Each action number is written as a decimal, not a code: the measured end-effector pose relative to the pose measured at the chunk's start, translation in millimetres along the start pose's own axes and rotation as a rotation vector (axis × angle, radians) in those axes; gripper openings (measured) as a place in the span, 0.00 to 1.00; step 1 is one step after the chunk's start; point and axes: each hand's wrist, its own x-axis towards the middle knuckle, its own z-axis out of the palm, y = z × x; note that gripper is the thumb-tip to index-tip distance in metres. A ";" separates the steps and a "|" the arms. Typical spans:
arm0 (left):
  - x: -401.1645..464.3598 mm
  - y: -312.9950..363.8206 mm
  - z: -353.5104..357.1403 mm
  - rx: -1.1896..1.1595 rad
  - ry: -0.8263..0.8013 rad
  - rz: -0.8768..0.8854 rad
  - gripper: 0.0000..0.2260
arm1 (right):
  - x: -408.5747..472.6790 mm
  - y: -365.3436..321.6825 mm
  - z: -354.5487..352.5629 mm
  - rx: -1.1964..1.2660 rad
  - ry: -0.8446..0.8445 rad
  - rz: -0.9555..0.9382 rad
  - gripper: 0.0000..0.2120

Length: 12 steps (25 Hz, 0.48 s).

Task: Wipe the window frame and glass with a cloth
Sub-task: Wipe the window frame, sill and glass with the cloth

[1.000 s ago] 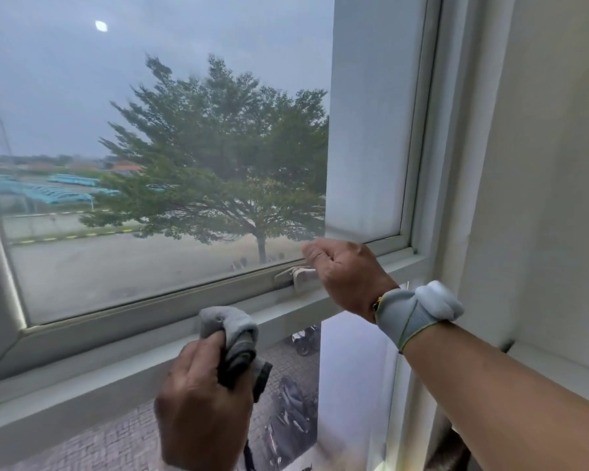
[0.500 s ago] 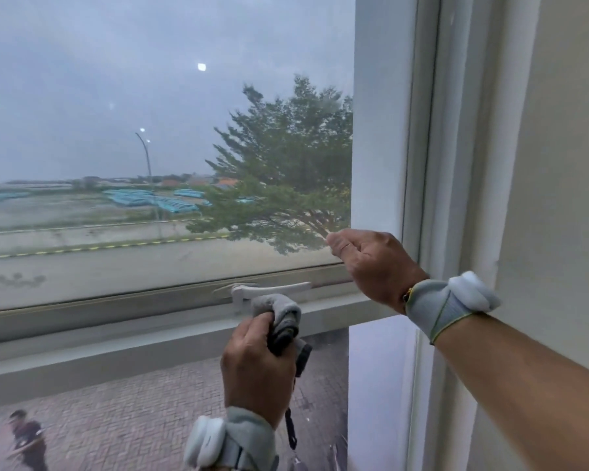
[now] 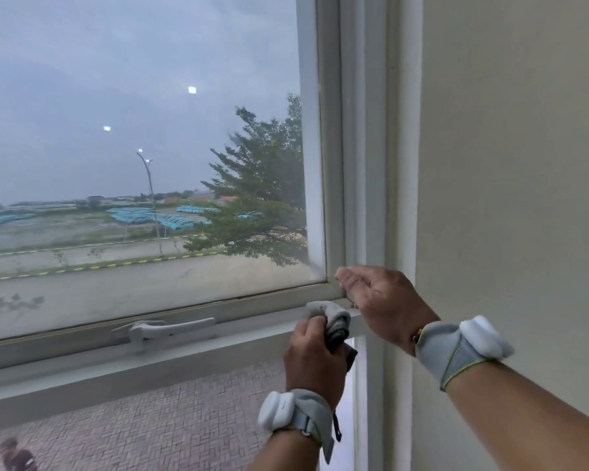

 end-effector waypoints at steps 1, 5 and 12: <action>0.9 5.2 9.0 -0.015 -0.007 -0.007 0.08 | 0.0 3.5 -3.9 -0.003 -0.003 0.010 0.20; 2.5 20.2 37.6 -0.023 -0.037 0.018 0.08 | 0.0 14.6 -14.7 -0.016 0.026 0.000 0.21; 8.3 47.6 60.1 -0.100 -0.019 0.019 0.16 | -9.9 19.4 -32.3 -0.081 0.034 -0.034 0.21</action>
